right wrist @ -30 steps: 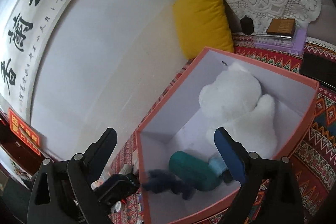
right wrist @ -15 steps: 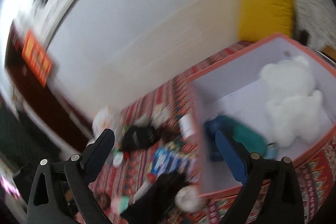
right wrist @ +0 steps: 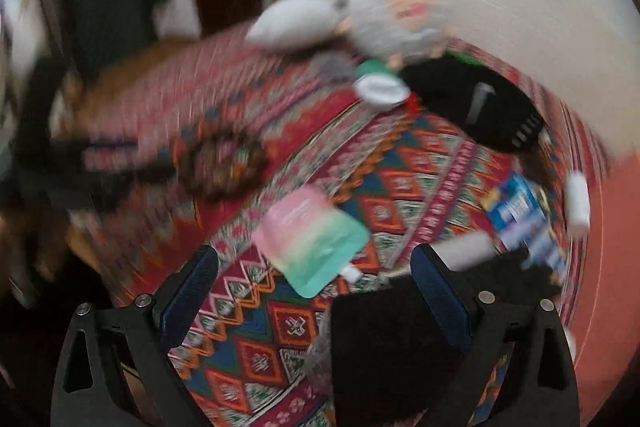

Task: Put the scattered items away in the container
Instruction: 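Grasp the bead bracelet with the left tool while the right tool grasps the pink-green pouch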

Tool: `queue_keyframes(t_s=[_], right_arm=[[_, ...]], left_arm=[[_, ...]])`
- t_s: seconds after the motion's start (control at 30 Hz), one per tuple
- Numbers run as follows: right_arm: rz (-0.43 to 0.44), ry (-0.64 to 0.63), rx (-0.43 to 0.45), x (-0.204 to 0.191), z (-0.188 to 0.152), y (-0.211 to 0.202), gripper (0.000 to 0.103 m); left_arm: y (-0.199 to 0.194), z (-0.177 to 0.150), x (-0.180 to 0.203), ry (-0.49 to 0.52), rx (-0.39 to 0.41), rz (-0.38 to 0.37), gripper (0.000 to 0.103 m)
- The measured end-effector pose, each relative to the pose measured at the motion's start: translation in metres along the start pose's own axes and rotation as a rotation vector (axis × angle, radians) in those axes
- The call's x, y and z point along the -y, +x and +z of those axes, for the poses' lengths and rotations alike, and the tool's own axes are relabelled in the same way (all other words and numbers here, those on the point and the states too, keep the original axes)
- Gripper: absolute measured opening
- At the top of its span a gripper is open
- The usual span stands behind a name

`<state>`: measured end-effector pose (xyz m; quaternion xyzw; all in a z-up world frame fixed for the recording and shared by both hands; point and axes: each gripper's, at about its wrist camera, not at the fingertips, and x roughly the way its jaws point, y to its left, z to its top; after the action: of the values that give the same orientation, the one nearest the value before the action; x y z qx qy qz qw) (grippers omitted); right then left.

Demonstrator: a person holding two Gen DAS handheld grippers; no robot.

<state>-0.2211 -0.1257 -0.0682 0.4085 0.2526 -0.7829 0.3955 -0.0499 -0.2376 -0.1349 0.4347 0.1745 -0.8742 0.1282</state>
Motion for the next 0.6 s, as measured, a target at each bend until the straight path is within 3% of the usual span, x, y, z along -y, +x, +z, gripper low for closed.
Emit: queue_keyframes(t_s=[0.07, 0.3, 0.5, 0.53, 0.57, 0.6], right_arm=[[-0.029, -0.062, -0.040, -0.012, -0.001, 0.018, 0.099], [-0.025, -0.078, -0.102, -0.015, -0.004, 0.056, 0.099], [0.028, 0.004, -0.105, -0.003, 0.008, 0.075, 0.103], [0.035, 0.017, -0.107, -0.001, 0.010, 0.078, 0.099], [0.035, 0.019, -0.105, 0.000, 0.013, 0.076, 0.086], [0.035, 0.020, -0.103, 0.001, 0.016, 0.075, 0.084]], left_arm=[[0.004, 0.004, -0.004, -0.021, 0.000, -0.007, 0.100], [0.037, 0.012, -0.005, -0.036, -0.031, -0.027, 0.100], [0.054, 0.008, 0.015, 0.110, -0.017, 0.081, 0.098], [0.055, 0.009, 0.016, 0.121, -0.016, 0.096, 0.094], [0.055, 0.009, 0.017, 0.130, -0.010, 0.100, 0.086], [0.054, 0.009, 0.017, 0.138, -0.003, 0.101, 0.081]])
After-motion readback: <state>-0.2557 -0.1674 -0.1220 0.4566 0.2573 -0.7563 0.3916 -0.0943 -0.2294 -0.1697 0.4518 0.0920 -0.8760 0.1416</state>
